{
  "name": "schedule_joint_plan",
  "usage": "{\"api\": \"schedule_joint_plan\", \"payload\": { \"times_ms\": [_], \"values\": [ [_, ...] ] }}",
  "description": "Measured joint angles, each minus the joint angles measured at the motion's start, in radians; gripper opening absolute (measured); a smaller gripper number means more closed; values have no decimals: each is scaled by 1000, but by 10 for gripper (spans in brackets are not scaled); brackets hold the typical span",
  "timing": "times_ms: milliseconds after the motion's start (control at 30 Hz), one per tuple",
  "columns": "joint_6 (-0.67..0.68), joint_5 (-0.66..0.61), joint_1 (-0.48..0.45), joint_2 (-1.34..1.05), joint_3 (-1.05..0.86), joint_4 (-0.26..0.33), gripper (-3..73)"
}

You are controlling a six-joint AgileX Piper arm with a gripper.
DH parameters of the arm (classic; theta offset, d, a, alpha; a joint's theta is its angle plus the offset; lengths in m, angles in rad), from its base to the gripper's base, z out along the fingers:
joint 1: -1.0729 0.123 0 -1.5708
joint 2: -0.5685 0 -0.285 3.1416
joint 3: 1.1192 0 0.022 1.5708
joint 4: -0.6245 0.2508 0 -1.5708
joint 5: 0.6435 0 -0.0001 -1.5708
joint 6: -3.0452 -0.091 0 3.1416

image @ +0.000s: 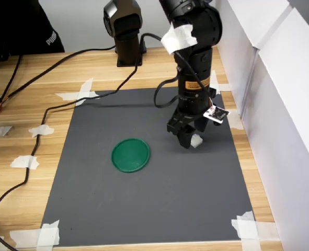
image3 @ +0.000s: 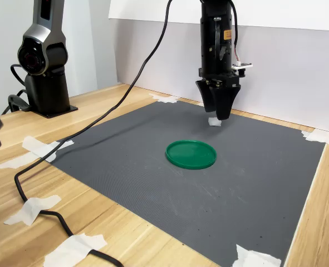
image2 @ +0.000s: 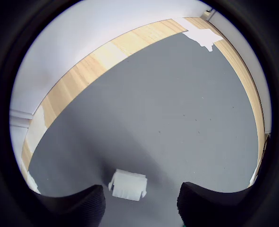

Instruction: Grasp a white terminal and put it on the green lid.

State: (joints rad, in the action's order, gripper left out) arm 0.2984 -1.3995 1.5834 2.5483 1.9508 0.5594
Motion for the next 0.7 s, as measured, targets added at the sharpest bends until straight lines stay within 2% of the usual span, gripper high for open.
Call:
{"api": "schedule_joint_plan", "payload": {
  "times_ms": [233,700],
  "values": [
    [78,8,0,9,0,83,640],
    [36,23,-1,50,0,65,630]
  ]
}}
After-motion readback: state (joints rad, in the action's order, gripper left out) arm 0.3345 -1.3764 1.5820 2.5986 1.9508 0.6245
